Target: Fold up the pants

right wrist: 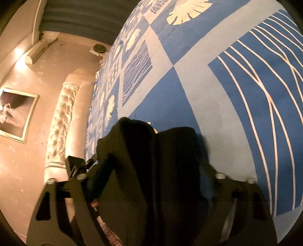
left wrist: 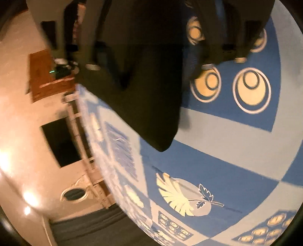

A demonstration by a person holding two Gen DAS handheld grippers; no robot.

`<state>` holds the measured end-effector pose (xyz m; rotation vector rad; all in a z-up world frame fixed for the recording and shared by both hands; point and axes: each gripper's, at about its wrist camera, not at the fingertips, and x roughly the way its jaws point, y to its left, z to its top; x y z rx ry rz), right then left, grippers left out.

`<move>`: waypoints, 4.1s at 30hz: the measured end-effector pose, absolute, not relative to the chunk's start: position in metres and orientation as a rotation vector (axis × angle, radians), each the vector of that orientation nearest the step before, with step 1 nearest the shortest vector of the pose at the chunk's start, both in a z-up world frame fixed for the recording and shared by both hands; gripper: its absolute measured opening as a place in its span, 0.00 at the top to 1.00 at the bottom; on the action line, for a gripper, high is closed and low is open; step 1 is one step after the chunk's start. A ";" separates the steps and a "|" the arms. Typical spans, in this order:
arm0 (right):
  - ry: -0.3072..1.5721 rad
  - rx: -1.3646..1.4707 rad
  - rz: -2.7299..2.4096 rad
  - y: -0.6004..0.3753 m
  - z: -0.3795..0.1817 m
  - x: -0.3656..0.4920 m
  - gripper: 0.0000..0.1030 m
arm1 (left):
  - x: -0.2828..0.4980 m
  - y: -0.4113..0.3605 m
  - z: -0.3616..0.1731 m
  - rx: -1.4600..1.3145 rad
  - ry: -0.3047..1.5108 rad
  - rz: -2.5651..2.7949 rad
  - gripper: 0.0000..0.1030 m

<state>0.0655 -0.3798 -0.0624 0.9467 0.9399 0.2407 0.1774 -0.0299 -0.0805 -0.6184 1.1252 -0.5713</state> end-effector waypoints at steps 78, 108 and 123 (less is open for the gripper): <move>1.085 0.919 0.468 -0.309 -0.065 0.065 0.20 | 0.125 0.053 -0.054 -0.607 1.044 -0.643 0.20; 1.124 0.838 0.536 -0.262 -0.075 0.098 0.63 | 0.127 0.065 -0.051 -0.273 1.023 -0.479 0.75; 1.094 0.825 0.505 -0.273 -0.067 0.094 0.38 | 0.122 0.092 -0.035 -0.353 0.954 -0.510 0.35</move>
